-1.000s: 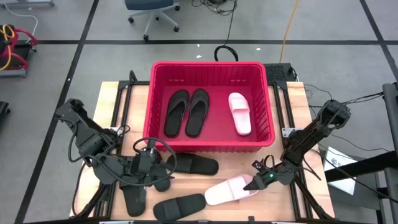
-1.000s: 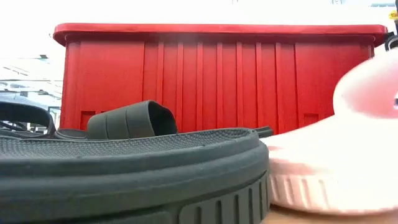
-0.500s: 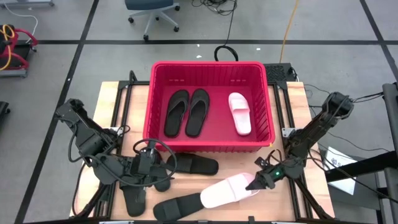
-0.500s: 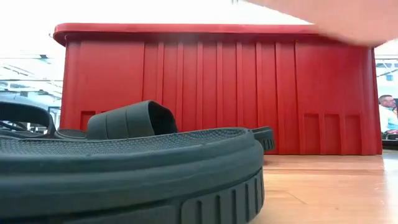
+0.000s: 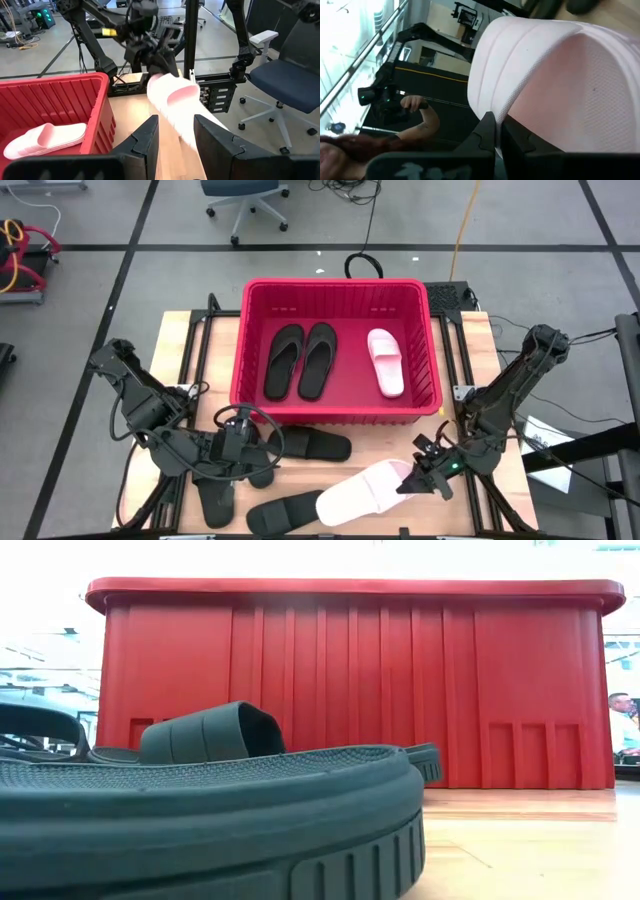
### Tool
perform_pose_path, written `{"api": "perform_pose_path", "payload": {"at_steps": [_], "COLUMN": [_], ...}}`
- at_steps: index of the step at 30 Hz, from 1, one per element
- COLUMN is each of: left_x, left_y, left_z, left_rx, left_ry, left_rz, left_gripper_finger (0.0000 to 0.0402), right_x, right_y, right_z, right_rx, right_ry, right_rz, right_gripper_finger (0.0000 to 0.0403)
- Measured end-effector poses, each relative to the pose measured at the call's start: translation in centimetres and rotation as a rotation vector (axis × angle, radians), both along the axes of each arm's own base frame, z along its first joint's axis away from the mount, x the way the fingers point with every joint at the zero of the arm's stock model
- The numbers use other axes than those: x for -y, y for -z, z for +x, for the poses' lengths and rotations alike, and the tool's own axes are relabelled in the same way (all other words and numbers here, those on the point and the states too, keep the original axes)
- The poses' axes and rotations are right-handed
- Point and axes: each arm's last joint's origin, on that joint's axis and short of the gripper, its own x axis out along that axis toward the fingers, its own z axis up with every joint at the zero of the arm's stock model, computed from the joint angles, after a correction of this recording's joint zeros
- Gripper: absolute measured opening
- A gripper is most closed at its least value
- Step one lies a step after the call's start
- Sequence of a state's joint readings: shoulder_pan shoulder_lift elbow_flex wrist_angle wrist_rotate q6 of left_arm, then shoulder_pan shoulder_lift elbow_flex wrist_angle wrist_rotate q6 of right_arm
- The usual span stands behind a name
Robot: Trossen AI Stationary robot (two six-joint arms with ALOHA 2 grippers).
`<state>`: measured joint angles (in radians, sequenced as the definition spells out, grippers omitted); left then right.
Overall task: Pick and place slides into bin
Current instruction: Put the pink slide into the red bin
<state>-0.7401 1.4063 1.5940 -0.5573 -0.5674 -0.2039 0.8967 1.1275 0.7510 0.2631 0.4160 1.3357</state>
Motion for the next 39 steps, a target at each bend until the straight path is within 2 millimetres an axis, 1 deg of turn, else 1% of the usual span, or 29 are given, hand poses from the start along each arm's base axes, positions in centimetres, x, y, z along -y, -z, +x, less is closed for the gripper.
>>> {"api": "perform_pose_path", "payload": {"at_steps": [6,12,15,19,26,30,39], "left_x": [0.0,0.0,0.0,-0.2,-1.1,-1.9,-3.9], "left_y": [0.0,0.0,0.0,0.0,-0.1,-0.2,-0.4], "left_z": [0.0,0.0,0.0,0.1,0.9,1.5,2.8], "left_rx": [0.0,0.0,0.001,0.004,0.013,0.014,0.034], "left_ry": [0.0,-0.001,-0.004,-0.015,-0.064,-0.101,-0.188], "left_rz": [0.0,0.0,0.0,0.001,-0.02,-0.029,-0.06], "left_gripper_finger": [0.0122,0.0122,0.0122,0.0122,0.0122,0.0122,0.0122], "right_x": [0.4,2.0,3.4,5.8,9.9,12.1,15.8], "right_y": [-3.7,-7.8,-9.5,-11.8,-15.6,-17.0,-18.2], "right_z": [0.0,-0.1,-0.2,-0.7,-2.2,-3.1,-4.3], "right_rx": [0.041,0.087,0.088,0.089,0.17,0.193,0.086], "right_ry": [-0.002,0.015,0.033,0.071,0.141,0.201,0.288], "right_rz": [-0.097,-0.218,-0.308,-0.429,-0.613,-0.724,-1.034], "right_gripper_finger": [0.0,0.0,0.0,0.0,0.0,0.0,0.0]}}
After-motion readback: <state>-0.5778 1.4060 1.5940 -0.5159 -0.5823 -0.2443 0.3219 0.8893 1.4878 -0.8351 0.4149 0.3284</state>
